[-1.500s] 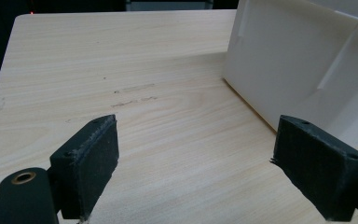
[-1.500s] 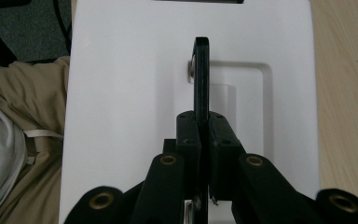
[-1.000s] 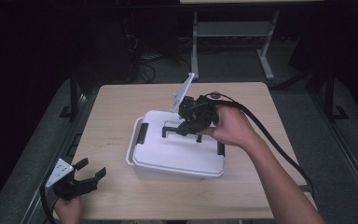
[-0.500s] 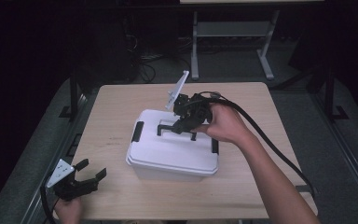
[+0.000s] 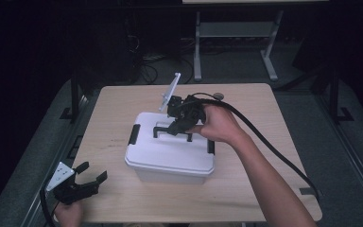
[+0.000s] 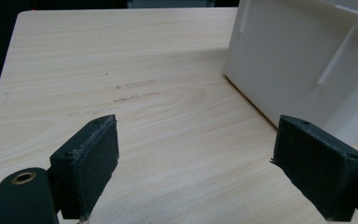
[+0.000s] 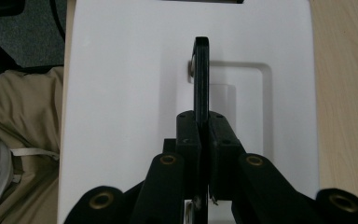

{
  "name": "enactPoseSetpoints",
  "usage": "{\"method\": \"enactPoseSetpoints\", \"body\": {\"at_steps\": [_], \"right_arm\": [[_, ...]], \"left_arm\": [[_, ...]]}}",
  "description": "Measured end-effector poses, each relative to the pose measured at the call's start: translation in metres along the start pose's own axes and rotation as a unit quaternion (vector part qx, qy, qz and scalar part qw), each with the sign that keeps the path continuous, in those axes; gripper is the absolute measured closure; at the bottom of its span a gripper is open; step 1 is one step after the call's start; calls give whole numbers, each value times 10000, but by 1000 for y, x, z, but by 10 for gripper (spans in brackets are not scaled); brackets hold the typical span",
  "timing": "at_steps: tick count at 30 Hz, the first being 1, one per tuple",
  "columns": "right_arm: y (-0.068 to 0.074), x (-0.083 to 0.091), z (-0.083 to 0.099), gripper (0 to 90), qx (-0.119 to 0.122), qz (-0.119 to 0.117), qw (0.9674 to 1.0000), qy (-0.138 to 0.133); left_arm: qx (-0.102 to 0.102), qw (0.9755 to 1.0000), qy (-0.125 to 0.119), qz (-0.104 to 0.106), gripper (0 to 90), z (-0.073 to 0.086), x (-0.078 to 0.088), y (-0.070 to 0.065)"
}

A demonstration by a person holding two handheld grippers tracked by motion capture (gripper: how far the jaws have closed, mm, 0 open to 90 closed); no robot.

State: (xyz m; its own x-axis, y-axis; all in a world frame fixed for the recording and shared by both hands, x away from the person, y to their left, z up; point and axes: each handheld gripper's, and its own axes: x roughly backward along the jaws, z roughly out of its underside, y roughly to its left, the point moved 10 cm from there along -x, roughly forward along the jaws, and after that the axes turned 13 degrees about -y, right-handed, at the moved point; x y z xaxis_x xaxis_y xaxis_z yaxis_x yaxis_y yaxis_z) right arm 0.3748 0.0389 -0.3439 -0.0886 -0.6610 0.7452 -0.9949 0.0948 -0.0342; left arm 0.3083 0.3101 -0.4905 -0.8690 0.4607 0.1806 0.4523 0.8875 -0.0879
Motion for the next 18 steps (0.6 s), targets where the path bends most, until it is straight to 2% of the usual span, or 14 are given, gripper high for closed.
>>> {"method": "enactPoseSetpoints", "body": {"at_steps": [8, 18], "right_arm": [[-3, -10, 5, 846, 23, -25, 9999, 130], [-9, -15, 4, 845, -28, -5, 10000, 74]], "left_arm": [[15, 10000, -4, 3, 131, 0, -1, 0], [17, 10000, -25, 0, 130, -1, 0, 1]]}}
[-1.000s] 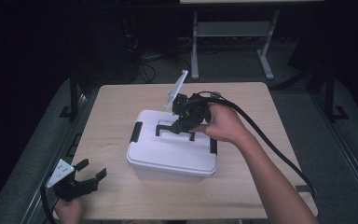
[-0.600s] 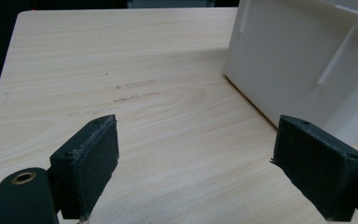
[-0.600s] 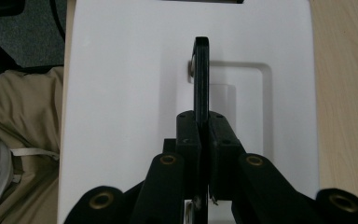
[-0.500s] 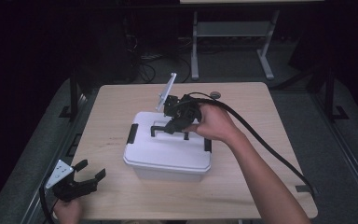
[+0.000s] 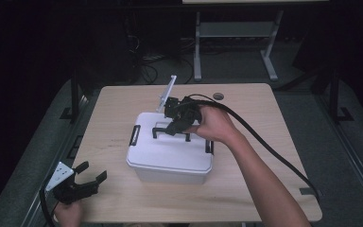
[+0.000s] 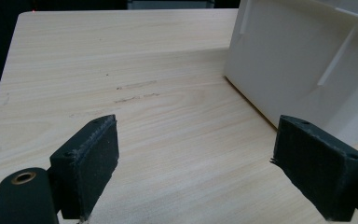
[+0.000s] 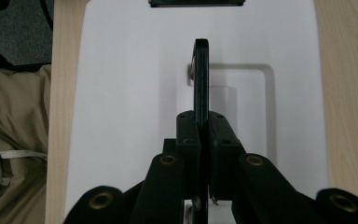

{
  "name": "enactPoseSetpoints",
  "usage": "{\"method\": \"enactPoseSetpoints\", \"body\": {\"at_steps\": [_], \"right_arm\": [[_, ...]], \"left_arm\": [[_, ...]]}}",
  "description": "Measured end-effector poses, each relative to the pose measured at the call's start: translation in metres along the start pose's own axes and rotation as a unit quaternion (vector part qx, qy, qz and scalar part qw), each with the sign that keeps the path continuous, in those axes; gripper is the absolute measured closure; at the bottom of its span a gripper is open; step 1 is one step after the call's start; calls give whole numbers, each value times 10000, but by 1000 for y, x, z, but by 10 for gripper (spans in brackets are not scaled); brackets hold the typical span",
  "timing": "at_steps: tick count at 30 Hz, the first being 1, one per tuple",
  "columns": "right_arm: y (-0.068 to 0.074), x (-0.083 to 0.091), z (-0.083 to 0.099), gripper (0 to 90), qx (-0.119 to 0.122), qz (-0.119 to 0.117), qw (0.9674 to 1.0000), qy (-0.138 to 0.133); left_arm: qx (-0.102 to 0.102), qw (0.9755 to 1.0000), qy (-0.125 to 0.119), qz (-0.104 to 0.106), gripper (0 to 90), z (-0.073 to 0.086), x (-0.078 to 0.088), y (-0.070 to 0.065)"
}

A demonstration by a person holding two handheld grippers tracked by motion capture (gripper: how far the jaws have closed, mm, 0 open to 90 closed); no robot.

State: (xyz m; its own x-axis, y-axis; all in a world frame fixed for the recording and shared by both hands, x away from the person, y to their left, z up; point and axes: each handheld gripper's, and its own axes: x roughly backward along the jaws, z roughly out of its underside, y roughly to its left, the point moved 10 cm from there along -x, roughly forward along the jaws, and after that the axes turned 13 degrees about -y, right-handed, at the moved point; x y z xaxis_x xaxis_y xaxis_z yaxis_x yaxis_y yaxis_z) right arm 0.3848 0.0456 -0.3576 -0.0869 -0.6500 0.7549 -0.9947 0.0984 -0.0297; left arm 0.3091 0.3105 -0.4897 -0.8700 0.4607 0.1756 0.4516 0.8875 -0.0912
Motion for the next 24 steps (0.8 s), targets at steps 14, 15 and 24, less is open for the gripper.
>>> {"method": "enactPoseSetpoints", "body": {"at_steps": [14, 15, 24], "right_arm": [[-3, -4, 0, 839, -106, -40, 9999, -127], [-3, -4, -1, 839, -72, -27, 9999, -123], [-5, -6, -1, 841, -74, -3, 9999, -132]], "left_arm": [[4, 10000, 4, 26, 130, 0, -1, -1], [7, 10000, 2, 26, 131, 0, -1, -1], [8, 10000, -12, 29, 130, 0, -1, 0]]}}
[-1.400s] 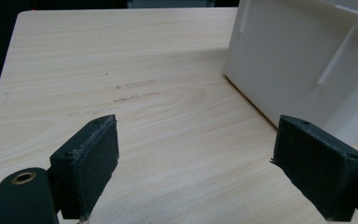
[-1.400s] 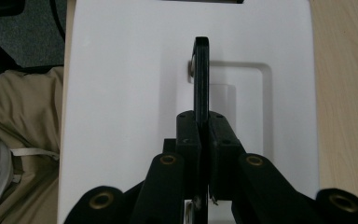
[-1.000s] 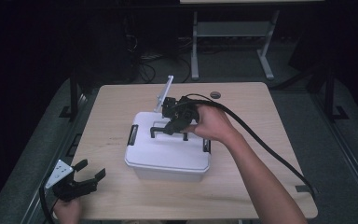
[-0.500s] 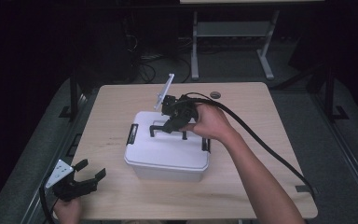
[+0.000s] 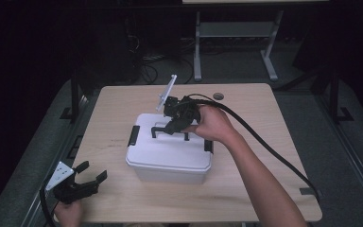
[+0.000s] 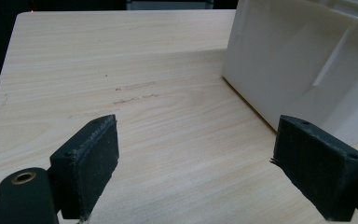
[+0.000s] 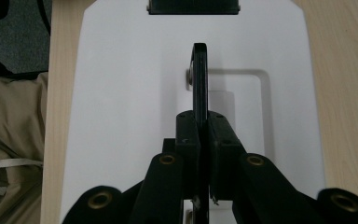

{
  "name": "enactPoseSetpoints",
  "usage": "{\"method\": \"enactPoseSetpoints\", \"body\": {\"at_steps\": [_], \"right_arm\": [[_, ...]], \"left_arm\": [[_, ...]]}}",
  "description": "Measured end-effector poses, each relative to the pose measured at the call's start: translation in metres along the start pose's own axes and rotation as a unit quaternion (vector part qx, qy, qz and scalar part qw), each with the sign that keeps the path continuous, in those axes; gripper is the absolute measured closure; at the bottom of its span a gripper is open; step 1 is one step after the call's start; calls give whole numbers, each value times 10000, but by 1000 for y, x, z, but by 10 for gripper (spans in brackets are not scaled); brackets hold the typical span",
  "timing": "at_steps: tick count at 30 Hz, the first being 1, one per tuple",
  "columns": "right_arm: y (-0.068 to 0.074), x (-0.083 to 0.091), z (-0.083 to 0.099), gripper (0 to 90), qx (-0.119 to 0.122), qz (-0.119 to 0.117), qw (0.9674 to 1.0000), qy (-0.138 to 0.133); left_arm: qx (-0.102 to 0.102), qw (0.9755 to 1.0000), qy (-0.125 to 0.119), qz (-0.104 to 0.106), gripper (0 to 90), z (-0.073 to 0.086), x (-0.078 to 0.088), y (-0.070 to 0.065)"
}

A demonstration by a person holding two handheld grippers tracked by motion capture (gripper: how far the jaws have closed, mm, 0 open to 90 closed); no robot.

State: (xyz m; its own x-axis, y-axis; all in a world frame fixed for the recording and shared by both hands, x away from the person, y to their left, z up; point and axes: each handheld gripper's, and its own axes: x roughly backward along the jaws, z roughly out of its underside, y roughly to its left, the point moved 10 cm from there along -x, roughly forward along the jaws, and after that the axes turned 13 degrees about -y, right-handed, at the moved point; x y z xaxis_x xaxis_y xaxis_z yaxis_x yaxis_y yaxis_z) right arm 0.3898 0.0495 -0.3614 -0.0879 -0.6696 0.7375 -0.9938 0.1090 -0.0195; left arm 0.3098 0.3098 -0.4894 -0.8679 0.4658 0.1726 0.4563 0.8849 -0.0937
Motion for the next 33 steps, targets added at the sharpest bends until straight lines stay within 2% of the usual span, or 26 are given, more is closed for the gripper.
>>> {"method": "enactPoseSetpoints", "body": {"at_steps": [10, 13, 19, 33], "right_arm": [[2, -4, 1, 823, -77, -73, 9999, -24], [3, -1, -2, 811, -112, -120, 9998, -125], [6, 4, 1, 798, -118, -121, 9998, -65], [15, 13, 0, 784, -135, -184, 9997, -133]], "left_arm": [[-9, 10000, 5, 5, 130, 0, 0, 0], [-4, 10000, -7, -1, 130, 0, 1, -1], [2, 10000, -12, -1, 130, 0, 1, 0], [0, 10000, -20, -5, 131, -1, 2, -2]]}}
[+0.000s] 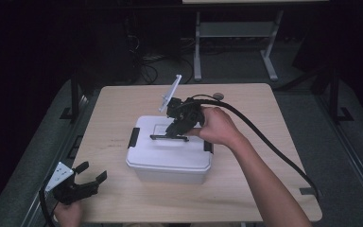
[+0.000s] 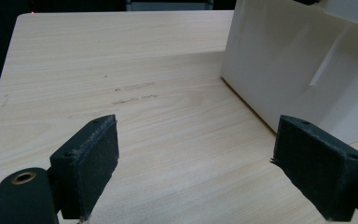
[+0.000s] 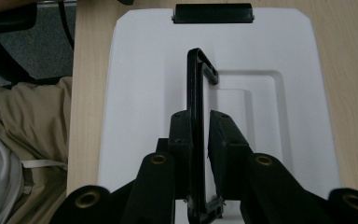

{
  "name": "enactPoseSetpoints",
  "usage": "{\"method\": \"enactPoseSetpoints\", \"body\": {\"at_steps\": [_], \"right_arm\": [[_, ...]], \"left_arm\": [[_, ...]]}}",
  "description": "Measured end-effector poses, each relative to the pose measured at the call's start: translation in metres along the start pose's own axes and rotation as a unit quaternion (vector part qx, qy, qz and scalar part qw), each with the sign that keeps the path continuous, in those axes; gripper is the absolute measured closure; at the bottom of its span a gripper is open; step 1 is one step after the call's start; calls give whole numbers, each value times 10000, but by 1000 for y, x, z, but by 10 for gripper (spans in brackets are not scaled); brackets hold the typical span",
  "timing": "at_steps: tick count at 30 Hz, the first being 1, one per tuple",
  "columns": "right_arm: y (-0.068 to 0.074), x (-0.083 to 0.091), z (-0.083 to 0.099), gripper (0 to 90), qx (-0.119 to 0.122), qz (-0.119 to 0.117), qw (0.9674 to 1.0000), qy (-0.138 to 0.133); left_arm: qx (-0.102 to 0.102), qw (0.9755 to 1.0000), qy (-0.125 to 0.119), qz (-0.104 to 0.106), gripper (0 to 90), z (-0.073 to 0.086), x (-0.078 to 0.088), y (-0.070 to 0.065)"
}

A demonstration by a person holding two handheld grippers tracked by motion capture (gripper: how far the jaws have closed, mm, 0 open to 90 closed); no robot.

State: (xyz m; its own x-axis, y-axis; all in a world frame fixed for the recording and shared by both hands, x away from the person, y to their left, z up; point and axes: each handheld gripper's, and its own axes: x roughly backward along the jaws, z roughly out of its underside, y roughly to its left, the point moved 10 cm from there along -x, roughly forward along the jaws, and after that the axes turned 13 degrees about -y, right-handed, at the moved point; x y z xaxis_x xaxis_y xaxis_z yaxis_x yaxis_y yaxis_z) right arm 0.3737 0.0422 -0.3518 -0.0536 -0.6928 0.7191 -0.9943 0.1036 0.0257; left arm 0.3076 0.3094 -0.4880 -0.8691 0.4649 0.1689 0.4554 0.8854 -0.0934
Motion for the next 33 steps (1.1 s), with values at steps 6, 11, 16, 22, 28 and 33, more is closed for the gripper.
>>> {"method": "enactPoseSetpoints", "body": {"at_steps": [6, 11, 16, 22, 28, 33], "right_arm": [[0, 10, 3, 768, -142, 45, 9998, -111], [-1, 20, 12, 757, -198, 150, 9997, 2], [-5, 29, 19, 723, -324, 237, 9992, -84], [-6, 35, 32, 703, -455, 295, 9985, -50], [-7, 43, 38, 690, -527, 307, 9980, -150], [-9, 49, 44, 679, -555, 429, 9975, -32]], "left_arm": [[-9, 10000, -6, 12, 130, -1, 0, -1], [-22, 10000, 11, 8, 130, 0, 0, -1], [-37, 10000, -12, -12, 130, -1, 0, 0], [-84, 10000, 16, 11, 130, -1, -1, -1], [-81, 10000, 41, -5, 130, 1, 0, 0], [-68, 10000, 17, -37, 130, 0, 2, 1]]}}
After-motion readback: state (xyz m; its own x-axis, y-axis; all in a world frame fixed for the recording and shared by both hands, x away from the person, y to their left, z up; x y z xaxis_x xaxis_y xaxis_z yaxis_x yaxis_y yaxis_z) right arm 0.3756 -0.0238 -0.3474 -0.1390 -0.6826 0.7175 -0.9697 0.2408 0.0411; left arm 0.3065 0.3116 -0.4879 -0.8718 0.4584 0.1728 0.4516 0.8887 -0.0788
